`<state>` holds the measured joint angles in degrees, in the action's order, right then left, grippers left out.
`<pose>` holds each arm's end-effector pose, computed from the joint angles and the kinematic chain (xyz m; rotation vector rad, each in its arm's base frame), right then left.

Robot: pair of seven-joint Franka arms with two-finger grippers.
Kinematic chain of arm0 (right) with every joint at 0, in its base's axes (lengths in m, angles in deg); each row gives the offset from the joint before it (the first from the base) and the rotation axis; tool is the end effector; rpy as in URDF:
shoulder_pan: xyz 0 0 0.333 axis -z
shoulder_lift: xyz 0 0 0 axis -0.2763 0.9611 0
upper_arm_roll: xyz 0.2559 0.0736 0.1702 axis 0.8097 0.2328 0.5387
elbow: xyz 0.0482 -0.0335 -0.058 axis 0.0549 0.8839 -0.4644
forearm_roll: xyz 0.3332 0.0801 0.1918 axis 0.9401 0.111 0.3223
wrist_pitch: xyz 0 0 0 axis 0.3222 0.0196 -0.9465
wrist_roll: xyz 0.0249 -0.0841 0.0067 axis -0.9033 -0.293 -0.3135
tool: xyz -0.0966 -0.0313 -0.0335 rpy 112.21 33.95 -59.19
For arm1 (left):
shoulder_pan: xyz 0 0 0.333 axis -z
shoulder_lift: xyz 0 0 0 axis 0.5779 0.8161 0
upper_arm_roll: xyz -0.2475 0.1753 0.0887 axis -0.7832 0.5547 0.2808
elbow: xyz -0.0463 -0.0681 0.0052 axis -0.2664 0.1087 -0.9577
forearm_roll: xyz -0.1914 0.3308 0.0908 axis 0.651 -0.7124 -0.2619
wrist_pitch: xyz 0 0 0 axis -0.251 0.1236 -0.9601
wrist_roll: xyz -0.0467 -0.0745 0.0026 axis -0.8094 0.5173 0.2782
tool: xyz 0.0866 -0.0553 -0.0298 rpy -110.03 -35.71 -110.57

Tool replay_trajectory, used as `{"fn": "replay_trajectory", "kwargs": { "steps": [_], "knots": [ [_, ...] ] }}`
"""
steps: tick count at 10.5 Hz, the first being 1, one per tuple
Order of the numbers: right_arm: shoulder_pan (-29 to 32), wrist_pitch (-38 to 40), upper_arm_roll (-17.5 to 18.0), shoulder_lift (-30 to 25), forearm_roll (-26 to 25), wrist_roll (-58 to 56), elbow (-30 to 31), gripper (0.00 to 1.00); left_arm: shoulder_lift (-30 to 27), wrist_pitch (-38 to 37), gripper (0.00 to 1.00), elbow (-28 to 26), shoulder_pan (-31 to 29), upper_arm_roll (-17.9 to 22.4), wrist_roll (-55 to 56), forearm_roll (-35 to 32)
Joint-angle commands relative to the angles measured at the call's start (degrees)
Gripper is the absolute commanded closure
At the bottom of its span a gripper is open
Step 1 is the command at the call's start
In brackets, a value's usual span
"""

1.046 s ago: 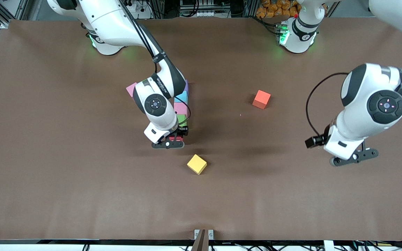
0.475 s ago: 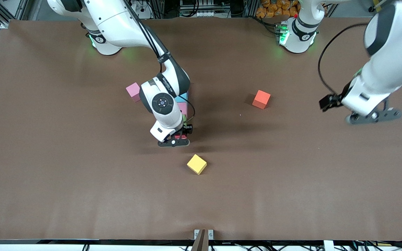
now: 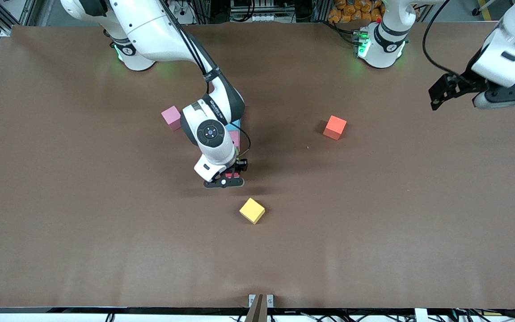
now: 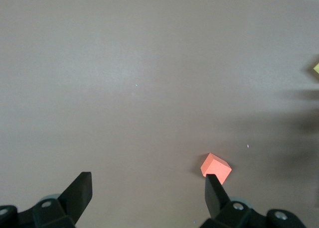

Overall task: Arrange blocks into number 1
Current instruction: 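Place the red cube beside the green cube while the left gripper returns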

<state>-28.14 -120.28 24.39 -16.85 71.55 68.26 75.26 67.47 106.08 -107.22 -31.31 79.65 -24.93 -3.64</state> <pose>0.5584 0.4155 0.2204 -3.1201 -0.0852 0.0297 0.5144 -0.0953 0.6409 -3.0949 -0.0031 -0.0803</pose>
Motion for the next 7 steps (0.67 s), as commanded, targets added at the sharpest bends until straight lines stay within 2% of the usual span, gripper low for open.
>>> {"fn": "replay_trajectory", "kwargs": {
  "steps": [1,2,3,5,7],
  "knots": [
    [-1.3,0.3,-0.8,0.5,-0.2,0.9,0.3,0.33,3.2,-3.4,0.00,6.2,-0.8,0.2,-7.9,1.6],
    [-1.4,0.3,-0.8,0.5,-0.2,0.9,0.5,0.20,3.1,-3.5,0.00,6.8,-0.8,0.2,-8.7,1.7],
    [-1.4,0.3,-0.8,0.5,-0.2,0.9,0.5,0.00,3.1,-3.7,0.00,7.3,-0.7,0.1,-8.7,1.8],
    [-1.4,0.6,-0.8,0.1,-0.2,0.9,0.3,0.00,2.9,-4.4,0.00,8.0,-0.8,0.2,-8.7,4.9],
    [0.4,2.7,-0.7,-2.8,-0.2,-0.1,0.1,0.00,3.9,-4.3,0.00,8.3,-0.8,0.3,-9.2,5.0]
  ]
}}
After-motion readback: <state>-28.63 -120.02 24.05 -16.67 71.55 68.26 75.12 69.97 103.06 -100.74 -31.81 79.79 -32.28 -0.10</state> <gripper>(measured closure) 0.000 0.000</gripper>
